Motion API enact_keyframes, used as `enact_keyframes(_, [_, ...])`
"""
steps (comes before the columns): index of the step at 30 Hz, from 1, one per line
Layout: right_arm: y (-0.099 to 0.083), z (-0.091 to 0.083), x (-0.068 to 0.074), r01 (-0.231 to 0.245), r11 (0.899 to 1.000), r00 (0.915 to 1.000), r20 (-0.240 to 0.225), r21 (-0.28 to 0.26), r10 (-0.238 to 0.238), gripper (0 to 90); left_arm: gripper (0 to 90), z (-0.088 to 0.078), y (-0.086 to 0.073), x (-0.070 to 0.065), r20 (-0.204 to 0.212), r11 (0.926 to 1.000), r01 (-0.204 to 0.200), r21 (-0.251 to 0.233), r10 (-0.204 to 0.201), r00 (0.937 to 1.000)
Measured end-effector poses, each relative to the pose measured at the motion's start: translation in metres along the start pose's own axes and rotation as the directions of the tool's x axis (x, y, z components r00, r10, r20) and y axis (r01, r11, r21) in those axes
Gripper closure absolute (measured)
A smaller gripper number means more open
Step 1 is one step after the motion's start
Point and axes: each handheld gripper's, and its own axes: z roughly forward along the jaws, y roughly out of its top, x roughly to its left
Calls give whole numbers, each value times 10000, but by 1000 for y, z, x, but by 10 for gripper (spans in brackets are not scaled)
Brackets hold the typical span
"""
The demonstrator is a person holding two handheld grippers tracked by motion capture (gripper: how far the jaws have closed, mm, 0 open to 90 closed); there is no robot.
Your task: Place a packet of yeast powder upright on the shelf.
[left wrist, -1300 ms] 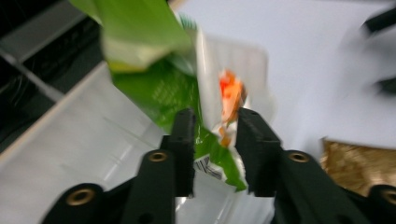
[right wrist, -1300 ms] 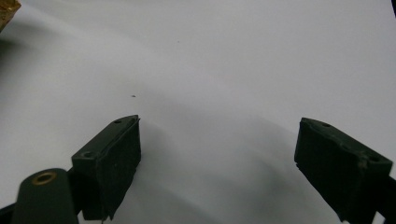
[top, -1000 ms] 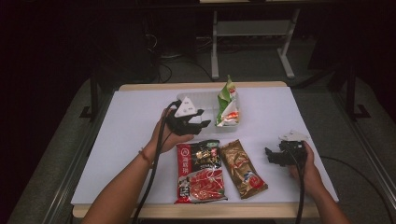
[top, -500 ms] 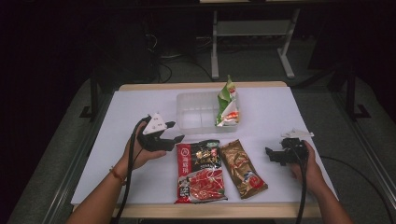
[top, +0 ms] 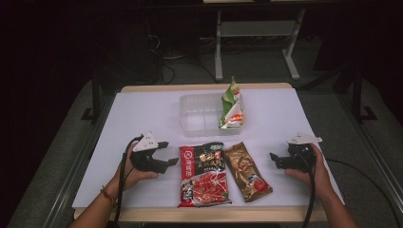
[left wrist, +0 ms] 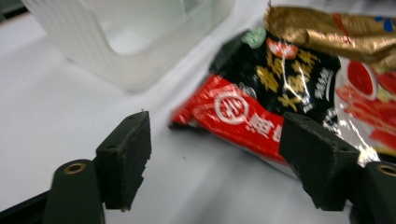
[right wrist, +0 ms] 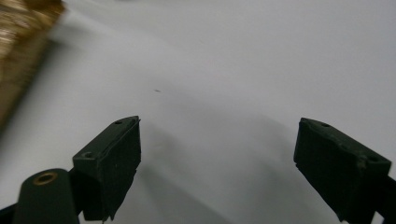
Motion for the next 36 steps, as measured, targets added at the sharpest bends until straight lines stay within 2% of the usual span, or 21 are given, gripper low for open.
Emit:
enact_keyframes(2, [0,-3,2,37,10000,9999,-145,-78,-38,156,235,3,-4,-3,125,9999,57,138,-59,9999])
enact_keyframes(3, [1,-6,6,182,9998,9988,-445,-45,-184,184,234,3,-6,-5,164,9998,59,164,-62,9998])
enact_keyframes(8, [3,-11,17,530,9986,9949,-852,-78,-535,210,233,7,-10,-10,291,9998,16,195,-21,9996])
enact_keyframes(14, [5,-13,23,594,9982,9899,-1285,-118,-604,215,215,13,-16,-10,303,9991,66,430,-79,9995])
enact_keyframes(19, [6,-13,27,693,9975,9882,-1359,-126,-704,217,213,18,-20,-9,366,9981,107,610,-129,9992])
enact_keyframes(27, [9,-14,33,706,9974,9832,-1679,-139,-720,221,209,18,-20,-10,578,9987,126,489,-154,9982])
enact_keyframes(32, [18,-15,42,503,9984,9719,-2291,-261,-550,227,208,17,-20,-10,615,9990,90,430,-116,9980])
enact_keyframes(36, [25,-10,52,454,9989,9515,-3040,-125,-470,227,208,18,-20,-11,631,9989,58,471,-88,9980])
